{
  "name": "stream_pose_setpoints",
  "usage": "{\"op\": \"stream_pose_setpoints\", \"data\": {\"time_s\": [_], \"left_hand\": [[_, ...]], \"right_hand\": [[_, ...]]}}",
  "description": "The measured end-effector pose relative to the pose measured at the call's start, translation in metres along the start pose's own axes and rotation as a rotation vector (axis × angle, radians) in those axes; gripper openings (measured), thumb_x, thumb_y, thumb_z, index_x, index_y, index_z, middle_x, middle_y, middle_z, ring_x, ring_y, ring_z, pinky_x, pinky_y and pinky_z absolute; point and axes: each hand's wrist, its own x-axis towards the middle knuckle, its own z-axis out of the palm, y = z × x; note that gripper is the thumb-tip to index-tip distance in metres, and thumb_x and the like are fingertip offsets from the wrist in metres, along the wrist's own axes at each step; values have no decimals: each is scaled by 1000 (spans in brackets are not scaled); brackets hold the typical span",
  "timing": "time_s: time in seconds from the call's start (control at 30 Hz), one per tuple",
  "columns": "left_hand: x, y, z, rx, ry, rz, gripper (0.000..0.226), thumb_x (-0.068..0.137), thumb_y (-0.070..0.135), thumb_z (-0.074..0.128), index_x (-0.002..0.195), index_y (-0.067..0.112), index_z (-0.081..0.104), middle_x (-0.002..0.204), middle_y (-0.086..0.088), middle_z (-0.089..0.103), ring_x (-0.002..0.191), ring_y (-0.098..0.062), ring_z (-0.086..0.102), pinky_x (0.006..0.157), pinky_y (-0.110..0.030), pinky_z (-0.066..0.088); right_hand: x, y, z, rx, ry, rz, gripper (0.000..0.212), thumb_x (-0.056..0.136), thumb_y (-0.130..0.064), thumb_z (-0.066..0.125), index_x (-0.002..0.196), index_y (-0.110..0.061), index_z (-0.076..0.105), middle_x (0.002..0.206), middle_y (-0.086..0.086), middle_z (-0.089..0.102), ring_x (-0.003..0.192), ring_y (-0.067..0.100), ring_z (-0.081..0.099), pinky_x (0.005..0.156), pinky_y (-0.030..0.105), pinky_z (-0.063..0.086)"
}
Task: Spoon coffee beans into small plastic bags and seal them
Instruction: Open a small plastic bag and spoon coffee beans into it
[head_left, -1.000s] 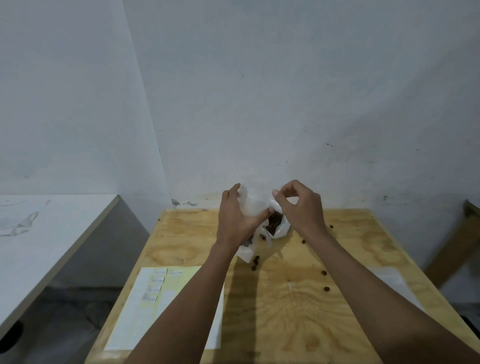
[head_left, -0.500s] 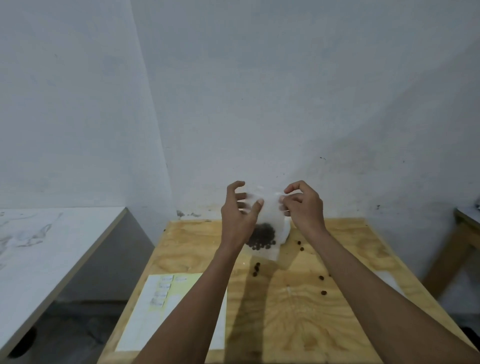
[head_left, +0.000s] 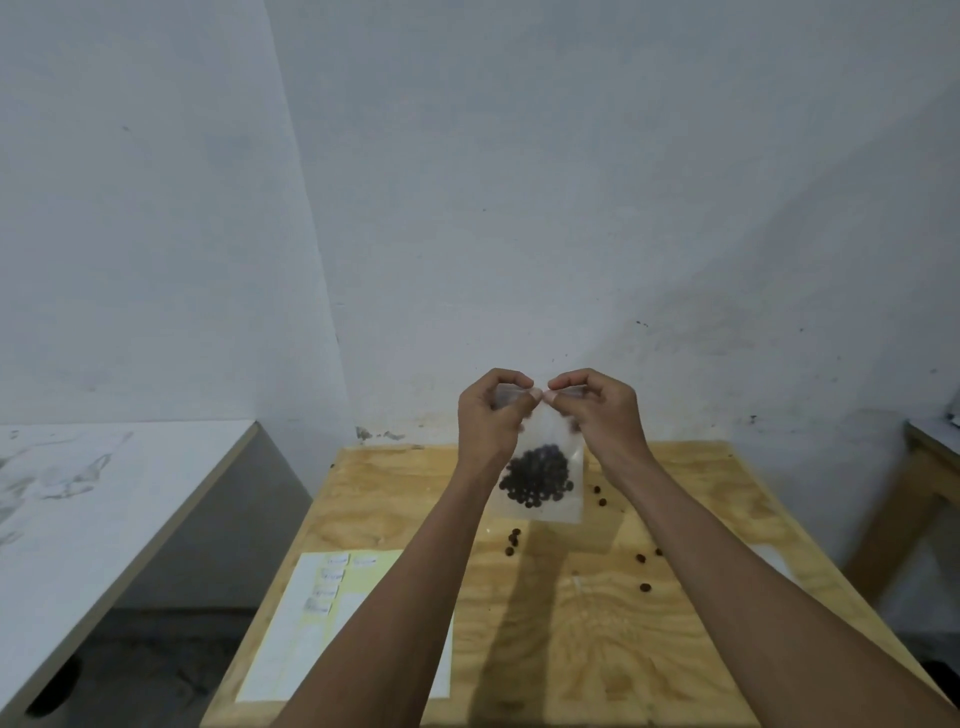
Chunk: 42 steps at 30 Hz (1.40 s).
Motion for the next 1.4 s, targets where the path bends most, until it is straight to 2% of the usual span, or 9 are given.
{"op": "stream_pose_setpoints", "data": {"time_s": [0.27,0.4,0.57,0.67,0.8,0.93,1.17,1.33,1.4], "left_hand": [[0,2,2,-80,18,-35,12,82,-1,79,91,-3,71,86,-19,73,75,-21,68,73,-30,58],[-3,-1,0,-90,20,-68,12,80,-5,79,88,-7,71,79,-14,71,70,-20,67,69,-26,56],[0,-4,-8,-53,-32,-123,15,83,-11,69,85,4,73,82,-5,71,74,-17,65,64,-26,55],[3,-5,-12,-49,-65,-154,14,89,-5,68,89,7,75,88,-4,73,78,-15,66,71,-30,59],[2,-4,-12,-49,-93,-199,16,96,1,63,99,8,78,101,-12,76,85,-19,70,81,-38,60],[-3,4,-8,-122,-102,-204,18,99,0,59,107,3,74,104,-19,74,83,-21,73,70,-28,59],[-7,13,2,-148,-104,-90,34,83,-1,78,115,10,69,91,-26,74,87,-38,74,82,-46,62],[-9,7,6,-112,-50,-74,39,85,-3,73,120,15,67,82,-26,73,81,-37,75,78,-43,63],[-11,7,7,-142,-61,-73,38,92,-6,64,125,12,60,82,-21,76,79,-32,76,75,-37,62]], "right_hand": [[0,1,0,-1,38,-3,9,83,-10,80,84,-18,78,83,-7,75,74,-2,66,61,14,49],[1,2,0,-16,43,37,11,80,-8,82,80,-18,79,82,-6,76,75,2,66,66,16,49],[1,3,-8,-5,17,93,17,83,-4,77,84,-21,82,87,-3,78,85,17,68,77,28,57],[2,2,-14,-11,-25,132,30,86,2,71,87,-25,83,92,-5,79,100,25,70,92,41,58],[1,0,-17,-5,-12,142,34,88,6,67,90,-24,82,90,-5,80,98,24,72,96,45,57],[-2,-3,-18,21,9,123,29,91,3,65,92,-21,81,86,-2,80,88,19,71,91,41,58],[-8,-11,-13,-62,-11,-11,14,81,-16,83,90,-25,76,102,1,72,90,20,66,67,28,54],[-12,-9,-9,13,77,25,13,77,-4,80,82,-15,75,85,1,73,77,16,64,62,18,50],[-11,-8,-9,32,88,53,15,78,0,77,79,-15,76,83,1,73,76,15,63,64,23,50]]}}
